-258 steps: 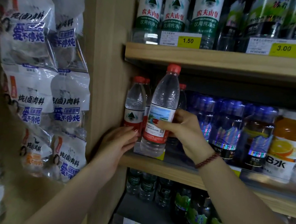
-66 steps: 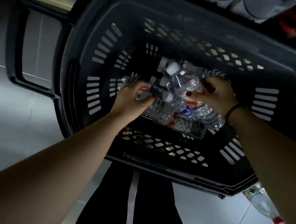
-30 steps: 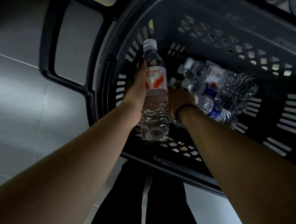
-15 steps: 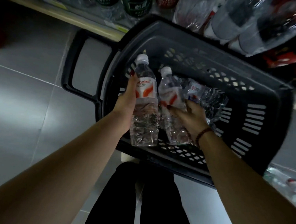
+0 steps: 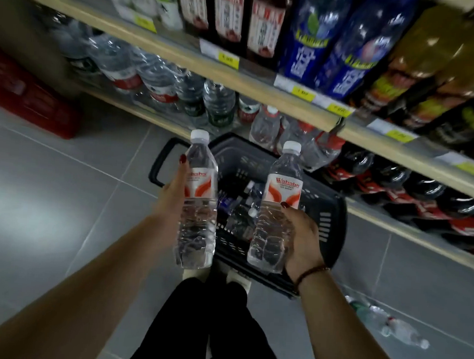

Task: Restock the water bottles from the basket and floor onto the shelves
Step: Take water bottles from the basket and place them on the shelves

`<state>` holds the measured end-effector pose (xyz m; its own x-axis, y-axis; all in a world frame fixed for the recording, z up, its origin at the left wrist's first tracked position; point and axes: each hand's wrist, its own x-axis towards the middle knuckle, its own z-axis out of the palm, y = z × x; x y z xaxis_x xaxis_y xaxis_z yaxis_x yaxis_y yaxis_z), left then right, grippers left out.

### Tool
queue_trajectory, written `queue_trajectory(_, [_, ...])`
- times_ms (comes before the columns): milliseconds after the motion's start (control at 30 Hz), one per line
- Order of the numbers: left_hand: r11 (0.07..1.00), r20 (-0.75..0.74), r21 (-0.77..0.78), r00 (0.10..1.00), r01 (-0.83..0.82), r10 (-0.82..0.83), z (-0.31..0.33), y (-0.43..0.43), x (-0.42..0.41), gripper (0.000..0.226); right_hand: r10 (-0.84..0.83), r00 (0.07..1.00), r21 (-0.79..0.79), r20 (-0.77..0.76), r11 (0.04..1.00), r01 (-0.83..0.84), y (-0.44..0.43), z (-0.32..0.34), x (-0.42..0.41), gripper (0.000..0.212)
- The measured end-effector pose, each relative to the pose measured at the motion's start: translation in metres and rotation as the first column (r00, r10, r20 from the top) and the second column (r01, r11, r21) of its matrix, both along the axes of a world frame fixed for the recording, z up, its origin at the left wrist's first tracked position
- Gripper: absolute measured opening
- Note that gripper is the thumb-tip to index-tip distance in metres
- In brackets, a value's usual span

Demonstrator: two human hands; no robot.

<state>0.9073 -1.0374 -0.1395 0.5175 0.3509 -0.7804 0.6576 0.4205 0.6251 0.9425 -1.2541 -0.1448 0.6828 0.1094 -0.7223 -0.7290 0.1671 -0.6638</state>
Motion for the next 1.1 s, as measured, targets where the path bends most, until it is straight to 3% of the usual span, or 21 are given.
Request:
queue_trajectory(67, [1.000,0.060,-0.005,0.998,-0.030,0.030,0.030,0.001,-0.013,0.059,0.045,0.999,0.009,0.027,0.999,-0.045,0.011,0.033,0.000,0.041])
queue_trajectory(267, [0.985,0.132,0.119,0.985,-0.124,0.108,0.110,0.028,-0.035,0.060,0.139,0.986,-0.047,0.087,0.990,-0.136,0.064,0.104,-0.007,0.084])
queue_trajectory(333, [0.984,0.190,0.121,0.976,-0.133,0.109,0.129,0.047,-0.043,0.071,0.209,0.972,-0.043,0.104,0.978,-0.206,0.084,0.127,-0.009,0.076])
queue_trajectory(400, [0.985,0.242,0.104,0.964,-0.136,0.107,0.146,0.071,-0.052,0.084,0.279,0.949,-0.070,0.151,0.960,-0.271,0.106,0.152,-0.013,0.047])
queue_trajectory(467, [0.980,0.291,0.099,0.947,-0.172,0.137,0.160,0.098,-0.061,0.087,0.332,0.922,-0.065,0.199,0.943,-0.325,0.131,0.166,-0.017,0.036])
queue_trajectory(633, [0.962,0.321,0.117,0.926,-0.249,0.200,0.181,0.177,-0.089,0.061,0.371,0.876,-0.060,0.309,0.926,-0.372,0.219,0.187,-0.044,0.034])
queue_trajectory(867, [0.950,0.359,0.122,0.905,-0.288,0.228,0.194,0.293,-0.136,0.057,0.351,0.893,-0.034,0.282,0.934,-0.357,0.343,0.200,-0.084,0.021])
queue_trajectory(1000, [0.937,0.369,0.129,0.893,-0.325,0.259,0.207,0.343,-0.152,0.046,0.399,0.871,-0.065,0.288,0.915,-0.398,0.398,0.205,-0.093,0.029])
queue_trajectory(1100, [0.931,0.393,0.078,0.869,-0.356,0.299,0.211,0.374,-0.152,0.051,0.439,0.846,-0.071,0.304,0.896,-0.439,0.429,0.205,-0.090,0.036])
